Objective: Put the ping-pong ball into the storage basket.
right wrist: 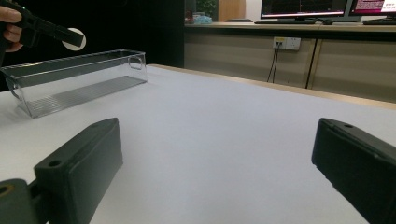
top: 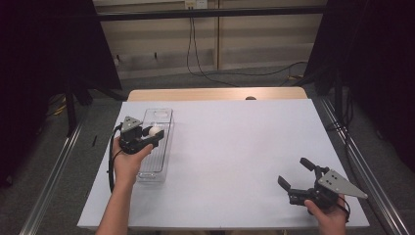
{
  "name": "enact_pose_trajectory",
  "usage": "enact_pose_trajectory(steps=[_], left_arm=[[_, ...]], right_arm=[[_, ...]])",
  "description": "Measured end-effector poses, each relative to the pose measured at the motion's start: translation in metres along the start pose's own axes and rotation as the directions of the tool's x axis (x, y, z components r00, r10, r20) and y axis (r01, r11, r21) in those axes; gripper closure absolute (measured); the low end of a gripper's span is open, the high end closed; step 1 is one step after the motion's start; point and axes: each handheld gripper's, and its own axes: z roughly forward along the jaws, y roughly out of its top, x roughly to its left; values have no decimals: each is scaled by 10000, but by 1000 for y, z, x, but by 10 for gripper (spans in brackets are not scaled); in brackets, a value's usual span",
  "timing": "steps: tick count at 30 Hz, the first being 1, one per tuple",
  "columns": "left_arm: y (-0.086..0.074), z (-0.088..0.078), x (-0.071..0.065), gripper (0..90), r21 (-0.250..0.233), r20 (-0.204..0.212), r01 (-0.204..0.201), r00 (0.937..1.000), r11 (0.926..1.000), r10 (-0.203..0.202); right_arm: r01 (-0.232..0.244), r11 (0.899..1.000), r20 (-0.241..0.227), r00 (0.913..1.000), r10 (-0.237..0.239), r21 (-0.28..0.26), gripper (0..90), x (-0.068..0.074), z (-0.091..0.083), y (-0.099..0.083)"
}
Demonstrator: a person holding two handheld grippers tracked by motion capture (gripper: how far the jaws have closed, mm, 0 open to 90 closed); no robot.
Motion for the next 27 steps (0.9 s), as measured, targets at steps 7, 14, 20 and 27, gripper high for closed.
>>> enact_pose_trajectory(steps=[7,14,20,27], left_arm=[[-2,-1,3,510,106,-121,-96,9999,9999,97],[-4,-1,4,510,102,-181,-30,9998,9999,32],[-5,-1,6,510,191,-166,-50,9998,9998,54],[-7,0,7,509,207,-307,7,9995,9998,-1]], right_arm=[[-2,10000,1,10000,2,7,13,0,0,0],[47,10000,-15,10000,-47,19,13,0,0,0],[47,10000,-6,10000,-47,-7,13,0,0,0],[22,10000,-1,10000,-22,-18,13,0,0,0]])
